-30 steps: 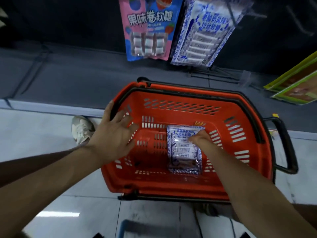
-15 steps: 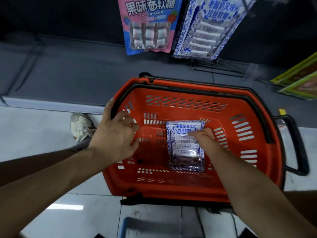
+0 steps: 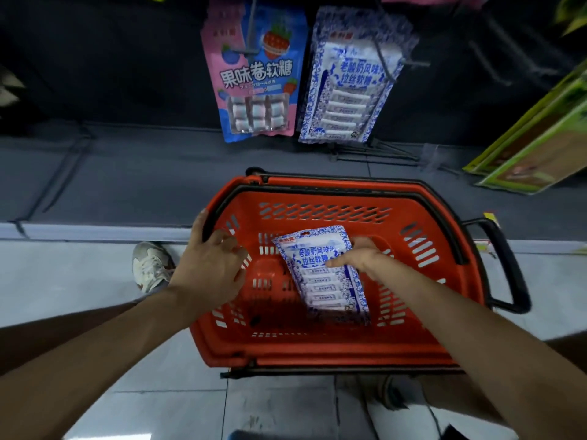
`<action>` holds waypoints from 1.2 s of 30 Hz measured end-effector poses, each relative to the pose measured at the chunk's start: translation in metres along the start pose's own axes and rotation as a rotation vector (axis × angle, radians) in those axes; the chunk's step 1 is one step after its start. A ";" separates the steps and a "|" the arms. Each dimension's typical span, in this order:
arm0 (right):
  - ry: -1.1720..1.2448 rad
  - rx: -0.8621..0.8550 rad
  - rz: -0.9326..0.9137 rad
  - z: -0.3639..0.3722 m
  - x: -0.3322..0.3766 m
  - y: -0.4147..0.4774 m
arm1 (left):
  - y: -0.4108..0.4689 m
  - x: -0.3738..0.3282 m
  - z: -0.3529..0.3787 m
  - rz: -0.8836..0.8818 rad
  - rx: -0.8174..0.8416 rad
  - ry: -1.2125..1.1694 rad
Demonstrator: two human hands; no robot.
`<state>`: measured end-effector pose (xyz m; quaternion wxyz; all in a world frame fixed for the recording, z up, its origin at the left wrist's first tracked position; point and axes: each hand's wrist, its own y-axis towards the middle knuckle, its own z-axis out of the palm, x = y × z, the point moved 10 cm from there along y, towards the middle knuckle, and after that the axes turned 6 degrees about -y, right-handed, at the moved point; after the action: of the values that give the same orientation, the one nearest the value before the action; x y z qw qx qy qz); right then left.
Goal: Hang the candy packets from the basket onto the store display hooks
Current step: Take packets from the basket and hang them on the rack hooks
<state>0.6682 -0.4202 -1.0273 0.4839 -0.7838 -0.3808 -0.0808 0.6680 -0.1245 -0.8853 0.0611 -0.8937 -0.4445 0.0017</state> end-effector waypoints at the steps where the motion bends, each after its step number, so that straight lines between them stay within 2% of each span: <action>1: -0.011 0.001 -0.034 -0.003 0.008 -0.006 | 0.000 0.001 0.000 -0.007 0.002 0.008; 5: -0.009 -0.027 -0.174 -0.030 0.044 -0.040 | 0.002 0.000 -0.007 -0.025 -0.063 -0.029; 9: -0.004 -0.064 -0.290 -0.066 0.074 -0.081 | 0.003 -0.005 -0.012 -0.039 -0.048 -0.048; 12: 0.030 -0.055 -0.394 -0.093 0.095 -0.117 | 0.006 -0.014 -0.035 -0.086 -0.140 -0.132; 16: 0.139 -0.053 -0.478 -0.127 0.120 -0.154 | 0.018 -0.021 -0.081 -0.170 -0.239 -0.510; 20: 0.360 0.001 -0.549 -0.143 0.132 -0.175 | 0.033 -0.039 -0.124 -0.155 -0.290 -1.304; 23: 0.487 0.028 -0.545 -0.150 0.131 -0.172 | 0.049 -0.046 -0.143 -0.179 -0.383 -1.638; 25: 0.500 0.035 -0.564 -0.155 0.135 -0.173 | 0.061 -0.044 -0.148 -0.225 -0.430 -1.747; 29: 0.492 0.033 -0.583 -0.172 0.142 -0.172 | 0.083 -0.039 -0.155 -0.337 -0.490 -1.786; 36: 0.607 -0.147 -0.592 -0.209 0.140 -0.145 | 0.114 -0.056 -0.130 -0.498 -0.383 -1.946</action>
<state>0.7182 -0.4845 -0.7483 0.4730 -0.6138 -0.4229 -0.4698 0.7319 -0.2514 -0.7717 -0.4717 -0.3820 -0.4673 0.6428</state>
